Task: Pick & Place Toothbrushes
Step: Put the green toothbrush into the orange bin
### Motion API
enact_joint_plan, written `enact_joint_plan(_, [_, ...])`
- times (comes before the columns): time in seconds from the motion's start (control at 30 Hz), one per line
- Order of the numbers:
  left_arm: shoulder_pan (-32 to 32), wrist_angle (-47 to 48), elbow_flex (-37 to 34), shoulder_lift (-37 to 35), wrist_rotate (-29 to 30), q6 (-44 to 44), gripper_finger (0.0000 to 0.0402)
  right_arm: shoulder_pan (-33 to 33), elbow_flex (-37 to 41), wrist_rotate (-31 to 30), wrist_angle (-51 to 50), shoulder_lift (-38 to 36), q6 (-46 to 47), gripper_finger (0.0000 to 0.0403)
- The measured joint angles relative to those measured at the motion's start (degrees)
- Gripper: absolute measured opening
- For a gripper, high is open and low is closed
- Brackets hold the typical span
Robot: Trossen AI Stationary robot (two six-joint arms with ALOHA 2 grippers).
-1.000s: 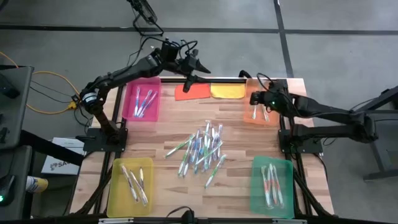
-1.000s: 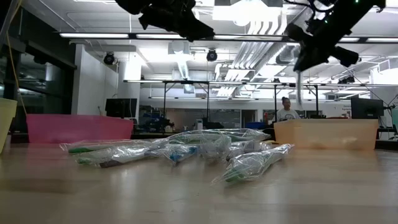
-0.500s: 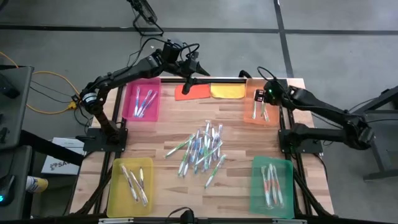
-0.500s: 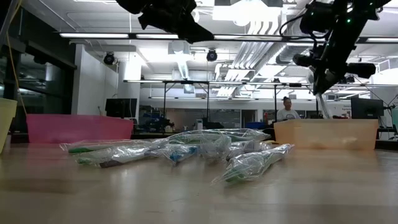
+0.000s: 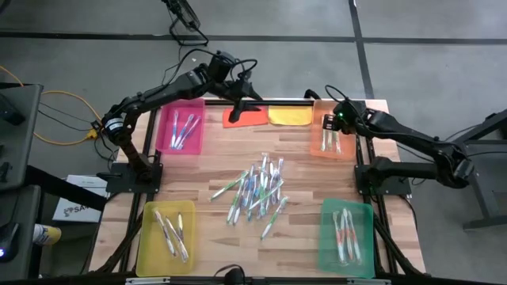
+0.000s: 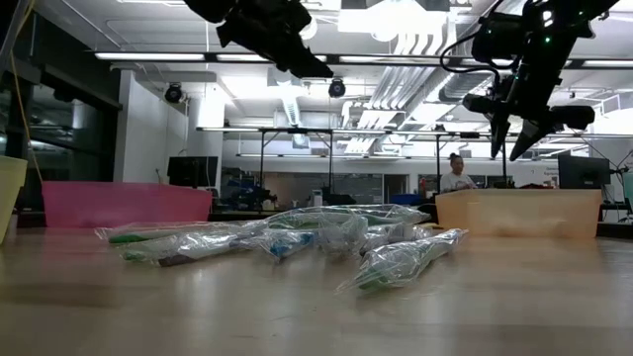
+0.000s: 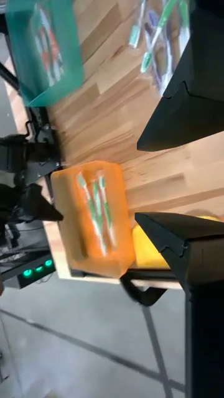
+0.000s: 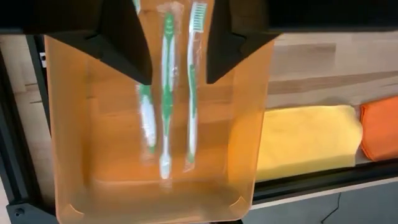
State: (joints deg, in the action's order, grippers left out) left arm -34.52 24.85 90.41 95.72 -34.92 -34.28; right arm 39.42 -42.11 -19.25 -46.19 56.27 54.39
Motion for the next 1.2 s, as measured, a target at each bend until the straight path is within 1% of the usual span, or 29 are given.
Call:
enact_joint_plan(0.13, [0.02,2.87,0.00,0.00,0.00,0.00,0.0168,-0.02,0.00,2.40,0.18,-0.93,-0.32,0.0191])
enact_joint_plan(0.23, [0.02,5.78,0.00,0.00,0.04,0.00,0.0168,-0.30,0.00,4.45,0.33,-2.58,-0.60,0.0211])
enact_joint_plan(0.37, [0.06,10.17,0.00,0.00,1.07,-0.61,0.0168,-3.27,0.00,4.72,1.69,-5.41,-0.65,0.0219])
enact_joint_plan(0.53, [1.89,14.73,-1.57,0.00,8.23,-1.55,0.0168,-8.51,0.00,4.11,3.39,-9.84,-0.65,0.0213])
enact_joint_plan(0.63, [3.42,14.93,-4.18,0.00,9.13,-0.25,0.0168,-12.66,-0.01,3.77,4.84,-11.66,-0.64,0.0208])
enact_joint_plan(0.7, [4.82,14.89,-6.00,0.00,10.35,1.39,0.0168,-15.87,0.00,2.44,5.97,-12.44,-0.64,0.0206])
enact_joint_plan(0.83, [8.20,15.11,-10.07,0.02,15.97,4.07,0.0168,-23.14,0.00,-1.38,8.38,-13.03,-0.65,0.0202])
enact_joint_plan(1.0, [12.71,16.56,-13.91,0.03,21.11,11.73,0.0168,-32.68,0.00,-2.25,9.53,-13.06,-0.67,0.0199])
enact_joint_plan(1.1, [16.16,16.50,-15.66,0.04,25.21,16.38,0.0168,-38.36,0.00,-2.56,9.55,-13.09,-0.10,0.0199])
enact_joint_plan(1.2, [19.61,16.77,-18.02,0.04,28.62,22.10,0.0168,-44.22,0.00,-4.91,9.57,-13.07,2.03,0.0199])
